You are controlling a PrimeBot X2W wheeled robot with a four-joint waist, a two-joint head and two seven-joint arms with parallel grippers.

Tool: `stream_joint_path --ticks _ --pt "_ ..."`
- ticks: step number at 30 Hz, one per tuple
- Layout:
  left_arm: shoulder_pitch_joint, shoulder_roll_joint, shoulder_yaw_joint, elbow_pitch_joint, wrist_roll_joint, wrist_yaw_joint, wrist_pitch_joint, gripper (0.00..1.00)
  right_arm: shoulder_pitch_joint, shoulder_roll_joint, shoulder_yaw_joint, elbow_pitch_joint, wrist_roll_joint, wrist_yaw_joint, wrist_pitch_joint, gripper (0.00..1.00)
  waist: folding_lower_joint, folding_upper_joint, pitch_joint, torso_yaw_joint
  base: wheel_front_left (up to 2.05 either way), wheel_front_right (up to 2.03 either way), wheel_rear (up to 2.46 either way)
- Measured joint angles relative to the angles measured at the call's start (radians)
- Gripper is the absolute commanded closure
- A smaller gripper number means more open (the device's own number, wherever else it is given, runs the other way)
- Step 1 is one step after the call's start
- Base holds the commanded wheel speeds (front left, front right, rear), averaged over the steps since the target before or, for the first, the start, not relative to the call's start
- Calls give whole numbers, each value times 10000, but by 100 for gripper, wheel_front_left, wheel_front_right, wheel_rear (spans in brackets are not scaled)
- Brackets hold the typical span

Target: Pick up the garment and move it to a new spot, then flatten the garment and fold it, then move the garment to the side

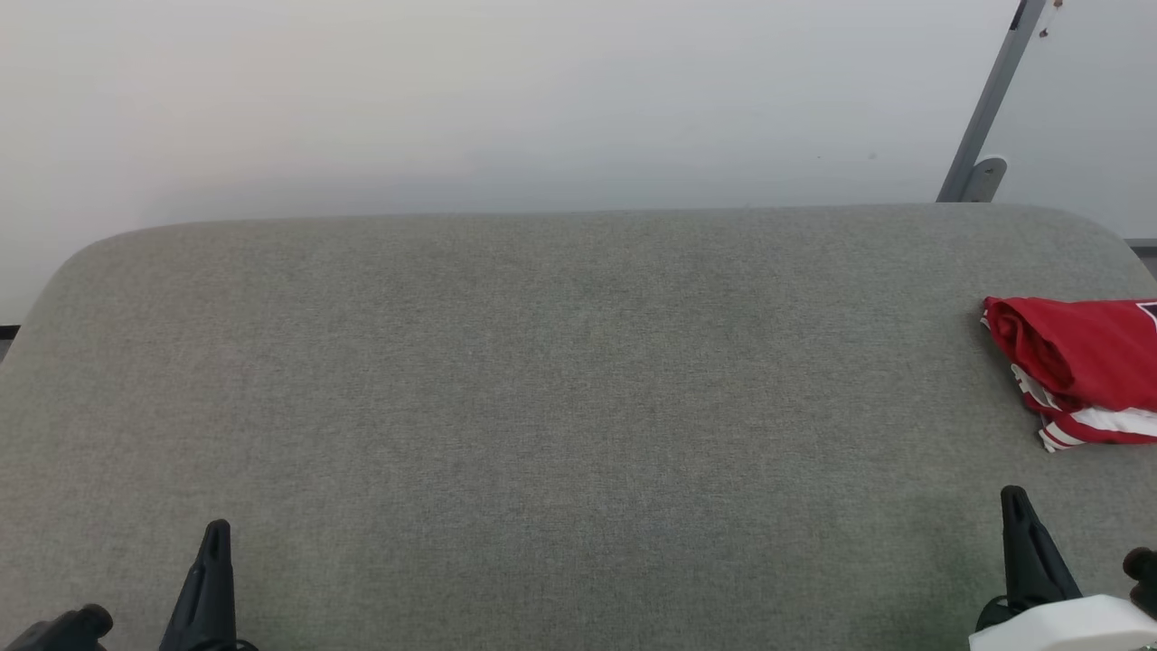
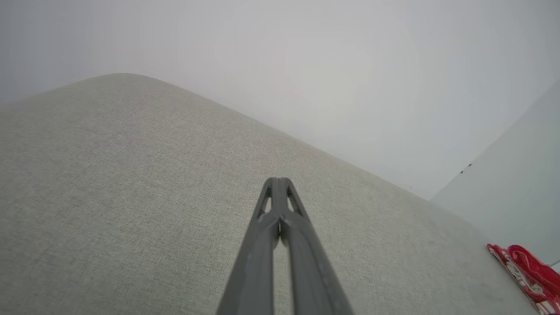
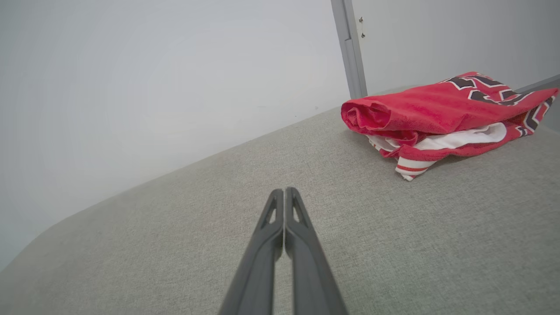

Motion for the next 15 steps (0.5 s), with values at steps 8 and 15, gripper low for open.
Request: stream_joint_path --ticks 8,15 --pt "-279 -151 71 109 -1003 0 362 100 -203 79 23 -6 1254 0 309 100 0 0 23 -30 0 0 0" --pt "-500 -336 142 201 -1916 0 635 100 -341 161 33 -2 2249 -2 583 100 0 0 43 -55 0 0 0"
